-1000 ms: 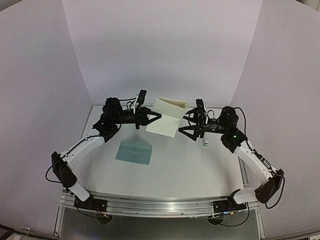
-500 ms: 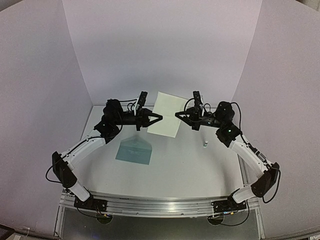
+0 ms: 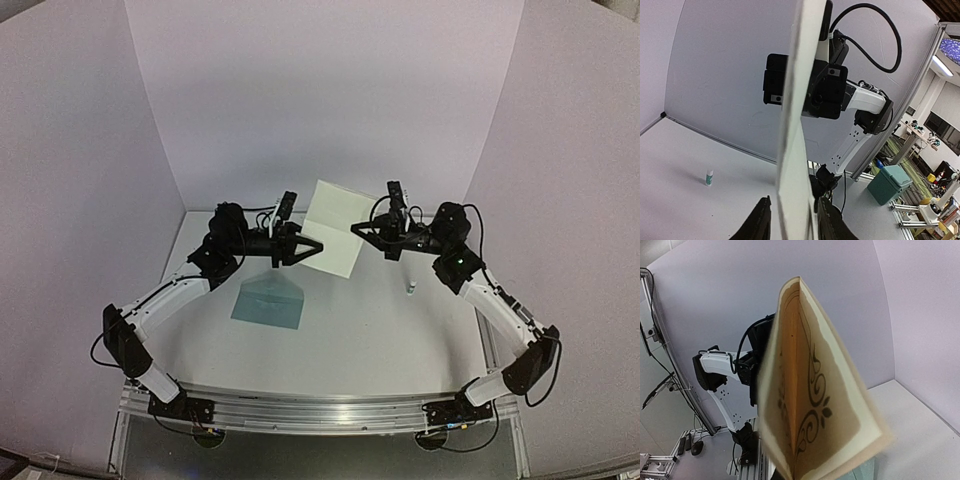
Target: Place the letter into the envelope and seal it
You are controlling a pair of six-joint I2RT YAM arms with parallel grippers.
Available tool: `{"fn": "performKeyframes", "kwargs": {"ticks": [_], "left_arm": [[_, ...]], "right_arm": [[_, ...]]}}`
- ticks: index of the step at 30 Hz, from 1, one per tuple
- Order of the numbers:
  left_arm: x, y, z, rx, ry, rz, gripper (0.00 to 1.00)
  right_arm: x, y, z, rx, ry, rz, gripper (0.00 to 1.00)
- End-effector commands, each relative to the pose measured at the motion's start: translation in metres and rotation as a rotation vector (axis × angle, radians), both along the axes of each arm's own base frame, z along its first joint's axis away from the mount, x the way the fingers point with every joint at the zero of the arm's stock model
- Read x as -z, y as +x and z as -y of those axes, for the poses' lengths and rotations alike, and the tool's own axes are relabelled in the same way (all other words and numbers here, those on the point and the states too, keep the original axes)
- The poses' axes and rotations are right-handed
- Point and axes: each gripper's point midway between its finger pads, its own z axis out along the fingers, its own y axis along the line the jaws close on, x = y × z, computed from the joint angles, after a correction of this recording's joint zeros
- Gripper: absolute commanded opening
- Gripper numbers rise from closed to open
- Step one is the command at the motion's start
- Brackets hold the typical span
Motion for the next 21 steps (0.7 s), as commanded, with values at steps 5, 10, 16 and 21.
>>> {"fn": "performKeyframes", "kwargs": {"ticks": [5,10,16,21], "left_arm": [[-0.018,-0.018,-0.021,0.019,0.004,0.076,0.11],[-0.015,-0.016,-0.019,0.016,0.009,0.098,0.00],[0.000,-0.001,-0.022,-0.091,0.090,0.386,0.00],[0.010,0.027,-0.036,-0.285,0.203,0.840,0.00]], "right_arm": [[-0.024,-0.021,0.004,-0.042,-0.009,0.094,0.00],[-0.027,-0.020,0.004,-0.043,-0.013,0.098,0.00],[-0.019,-0.028,0.010,-0.037,-0.034,0.075,0.64],[-0.014,-0.044,0.031,-0.063,-0.036,0.026,0.89]]}}
